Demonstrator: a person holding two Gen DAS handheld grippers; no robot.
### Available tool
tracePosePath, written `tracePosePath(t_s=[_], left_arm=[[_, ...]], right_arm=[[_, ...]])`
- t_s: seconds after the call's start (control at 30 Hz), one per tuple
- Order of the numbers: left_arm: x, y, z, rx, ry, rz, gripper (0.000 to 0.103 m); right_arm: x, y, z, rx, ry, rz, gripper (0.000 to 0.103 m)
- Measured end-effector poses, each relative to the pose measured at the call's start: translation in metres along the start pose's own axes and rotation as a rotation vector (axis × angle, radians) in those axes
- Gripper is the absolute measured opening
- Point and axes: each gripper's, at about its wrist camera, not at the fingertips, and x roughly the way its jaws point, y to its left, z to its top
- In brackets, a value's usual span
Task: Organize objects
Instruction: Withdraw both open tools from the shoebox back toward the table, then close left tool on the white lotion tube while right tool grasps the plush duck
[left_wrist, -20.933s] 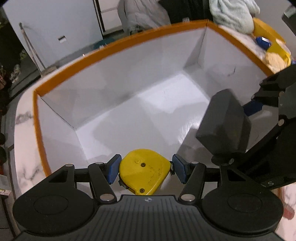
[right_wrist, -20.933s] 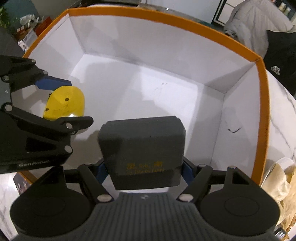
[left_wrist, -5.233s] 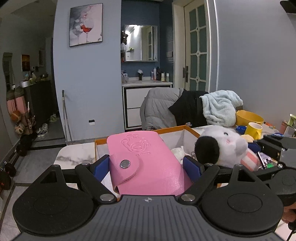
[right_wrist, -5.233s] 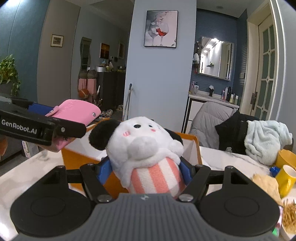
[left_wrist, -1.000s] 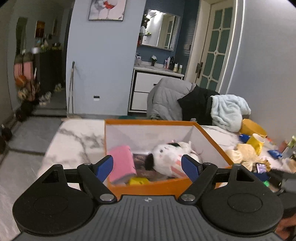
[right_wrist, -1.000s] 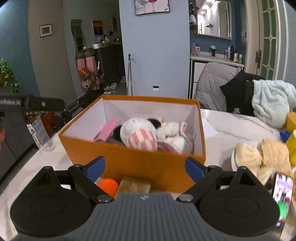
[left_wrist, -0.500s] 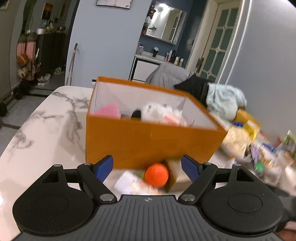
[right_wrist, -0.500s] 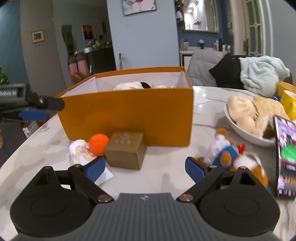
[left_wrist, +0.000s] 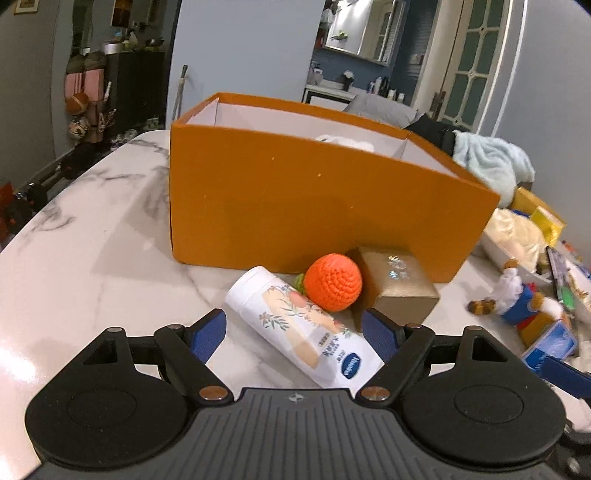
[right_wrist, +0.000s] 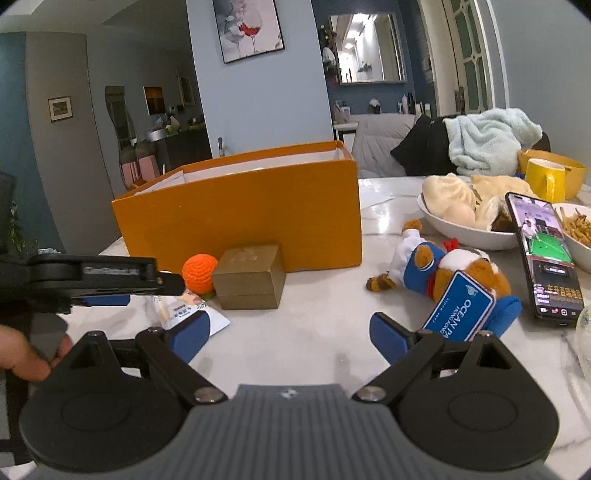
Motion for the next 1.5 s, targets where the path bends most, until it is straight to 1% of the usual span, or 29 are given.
tracePosePath(t_s=[0.1, 0.17, 0.3, 0.4, 0.5, 0.63, 0.73, 0.87, 0.93, 1.07, 1.2, 1.27, 1.3, 1.37, 1.4, 1.43, 1.47, 1.5], left_arm=[[0.011, -0.005, 0.001, 0.022, 0.029, 0.041, 0.096], [0.018, -0.009, 0.002, 0.035, 0.05, 0.084, 0.096], [0.027, -0.015, 0.003, 0.027, 0.05, 0.096, 0.097], [0.033, -0.022, 0.005, 0.028, 0.065, 0.13, 0.097], [0.038, -0.03, 0.003, 0.088, 0.068, 0.184, 0.097], [0.027, -0.025, -0.005, 0.11, 0.069, 0.167, 0.097], [0.012, -0.013, -0.014, 0.124, 0.064, 0.15, 0.097], [0.002, 0.006, -0.017, 0.128, 0.055, 0.132, 0.097], [0.002, 0.01, -0.015, 0.118, 0.045, 0.108, 0.098], [0.011, 0.006, -0.01, 0.165, 0.047, 0.097, 0.098], [0.021, 0.0, -0.006, 0.201, 0.041, 0.065, 0.097], [0.025, -0.002, -0.004, 0.211, 0.038, 0.052, 0.094], [0.026, -0.002, -0.003, 0.213, 0.037, 0.047, 0.089], [0.027, -0.002, -0.002, 0.212, 0.035, 0.05, 0.078], [0.027, -0.001, -0.001, 0.207, 0.034, 0.055, 0.067], [0.026, 0.001, 0.0, 0.203, 0.034, 0.057, 0.059], [0.025, 0.001, 0.0, 0.203, 0.036, 0.055, 0.055], [0.024, 0.003, -0.001, 0.207, 0.037, 0.052, 0.055]], right_arm=[[-0.002, -0.002, -0.005, 0.021, 0.002, 0.013, 0.094], [-0.002, -0.004, -0.008, 0.031, 0.007, 0.019, 0.094], [-0.002, -0.009, -0.013, 0.054, 0.014, 0.027, 0.094], [-0.002, -0.013, -0.015, 0.078, 0.011, 0.032, 0.094], [-0.004, -0.015, -0.016, 0.087, -0.003, 0.036, 0.094], [-0.01, -0.016, -0.016, 0.095, -0.033, 0.051, 0.095], [-0.014, -0.018, -0.016, 0.105, -0.052, 0.068, 0.096], [-0.015, -0.019, -0.019, 0.118, -0.06, 0.09, 0.097], [-0.014, -0.019, -0.02, 0.123, -0.06, 0.095, 0.097], [-0.012, -0.018, -0.02, 0.121, -0.051, 0.093, 0.097], [-0.011, -0.017, -0.015, 0.09, -0.038, 0.051, 0.097], [-0.008, -0.017, -0.01, 0.063, -0.042, 0.015, 0.097], [-0.007, -0.018, -0.005, 0.045, -0.048, -0.009, 0.097], [-0.003, -0.019, 0.004, 0.013, -0.059, -0.05, 0.097], [0.0, -0.02, 0.01, -0.013, -0.061, -0.076, 0.097], [0.005, -0.019, 0.017, -0.05, -0.057, -0.11, 0.097], [0.009, -0.019, 0.024, -0.092, -0.058, -0.147, 0.097], [0.013, -0.019, 0.029, -0.122, -0.054, -0.17, 0.097]])
